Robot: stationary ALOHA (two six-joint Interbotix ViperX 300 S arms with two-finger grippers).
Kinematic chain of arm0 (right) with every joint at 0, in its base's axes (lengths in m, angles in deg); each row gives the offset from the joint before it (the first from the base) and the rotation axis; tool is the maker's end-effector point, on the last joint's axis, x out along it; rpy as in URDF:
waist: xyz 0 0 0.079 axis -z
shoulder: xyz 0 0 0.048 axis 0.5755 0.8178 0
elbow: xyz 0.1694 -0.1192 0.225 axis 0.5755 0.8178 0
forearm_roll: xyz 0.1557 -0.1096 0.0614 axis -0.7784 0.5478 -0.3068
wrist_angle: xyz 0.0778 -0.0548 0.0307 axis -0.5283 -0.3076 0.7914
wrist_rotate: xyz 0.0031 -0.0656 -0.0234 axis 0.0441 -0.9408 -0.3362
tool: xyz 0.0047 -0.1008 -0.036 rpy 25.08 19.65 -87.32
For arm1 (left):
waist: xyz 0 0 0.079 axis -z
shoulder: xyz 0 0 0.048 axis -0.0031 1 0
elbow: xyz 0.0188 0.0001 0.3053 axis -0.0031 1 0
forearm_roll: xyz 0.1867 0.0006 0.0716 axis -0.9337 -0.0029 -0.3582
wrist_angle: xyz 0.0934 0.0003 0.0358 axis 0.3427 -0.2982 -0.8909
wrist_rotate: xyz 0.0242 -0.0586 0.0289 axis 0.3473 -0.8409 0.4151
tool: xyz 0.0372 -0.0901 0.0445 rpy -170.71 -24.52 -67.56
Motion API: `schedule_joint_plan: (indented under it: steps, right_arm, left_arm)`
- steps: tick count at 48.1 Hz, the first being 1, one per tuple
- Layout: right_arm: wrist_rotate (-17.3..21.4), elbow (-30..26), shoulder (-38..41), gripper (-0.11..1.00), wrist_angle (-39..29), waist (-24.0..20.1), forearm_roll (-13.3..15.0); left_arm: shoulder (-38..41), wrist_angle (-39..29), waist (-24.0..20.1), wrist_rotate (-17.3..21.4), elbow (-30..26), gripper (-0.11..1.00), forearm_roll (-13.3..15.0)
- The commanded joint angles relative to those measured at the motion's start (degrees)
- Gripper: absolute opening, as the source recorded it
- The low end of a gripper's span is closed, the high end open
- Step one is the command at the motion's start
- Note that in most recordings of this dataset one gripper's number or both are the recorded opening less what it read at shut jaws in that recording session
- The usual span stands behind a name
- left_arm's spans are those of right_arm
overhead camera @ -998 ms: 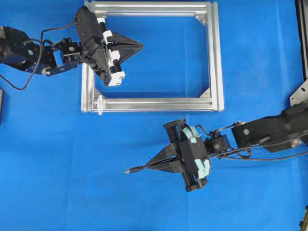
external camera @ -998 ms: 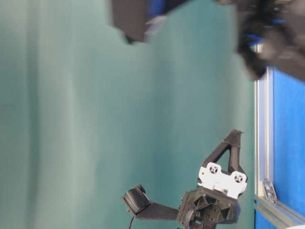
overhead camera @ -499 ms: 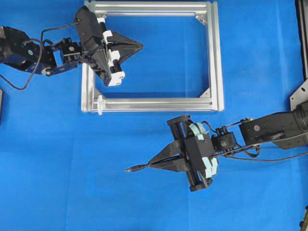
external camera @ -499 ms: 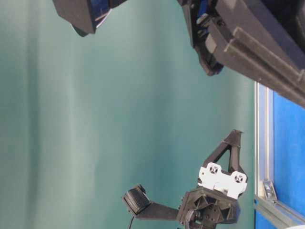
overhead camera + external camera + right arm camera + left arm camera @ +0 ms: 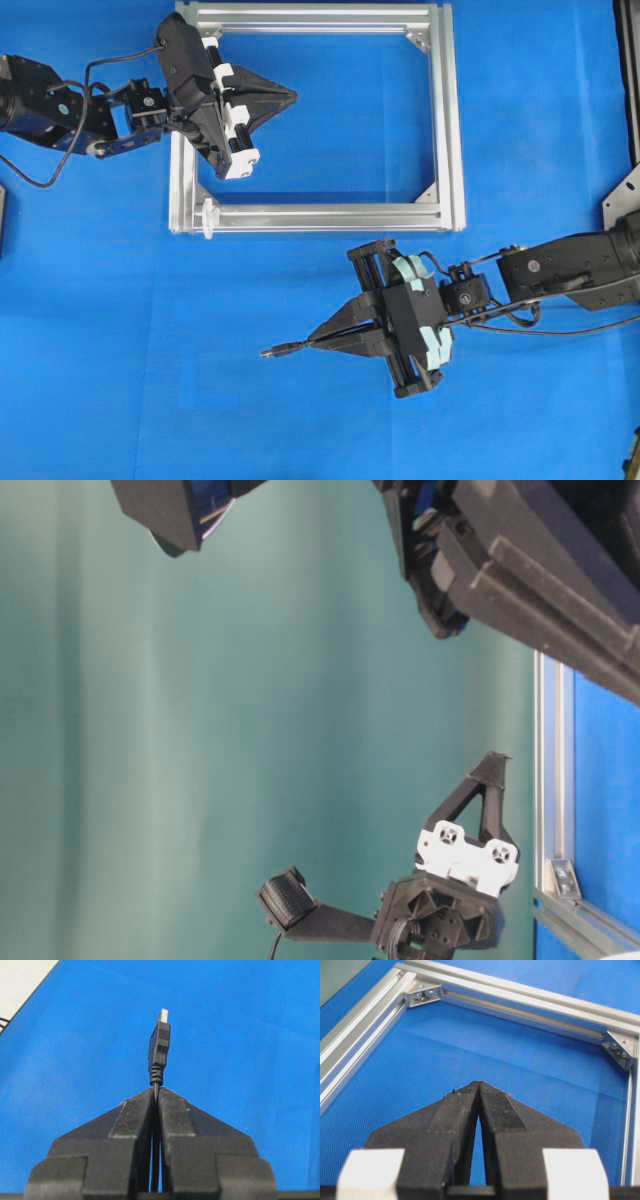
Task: Insert the wire through the string loop located on the left side.
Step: 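Lift the cable plug with the right gripper and move it toward the frame, then push the plug leftward through the white zip-tie loop with the right gripper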
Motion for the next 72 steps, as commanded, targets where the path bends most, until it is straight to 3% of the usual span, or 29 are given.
schedule_joint_plan:
  steps: [1,25,34,56,72]
  right_arm:
    - [-0.09,-0.53,-1.67,0.00,0.35,0.00,0.00]
    - [-0.18,-0.26,-1.58,0.00,0.18,0.88,0.00]
    - [-0.53,-0.09,-1.58,0.00,-0.62,4.04,0.00]
    - [-2.11,0.88,-2.02,0.00,-2.55,16.44,0.26]
    - [-3.25,1.23,-2.29,0.00,-2.81,18.28,0.53]
  left_arm:
    - [-1.76,0.26,0.00,-0.09,-0.53,0.00,-0.18]
    - [-1.76,0.26,0.00,-0.09,-0.62,0.00,-0.09]
    - [-1.76,0.26,0.00,-0.09,-0.70,0.00,-0.09]
    - [-1.76,0.26,0.00,-0.09,-0.62,0.00,-0.09]
    - [-1.76,0.18,0.00,-0.09,-0.70,0.00,-0.18]
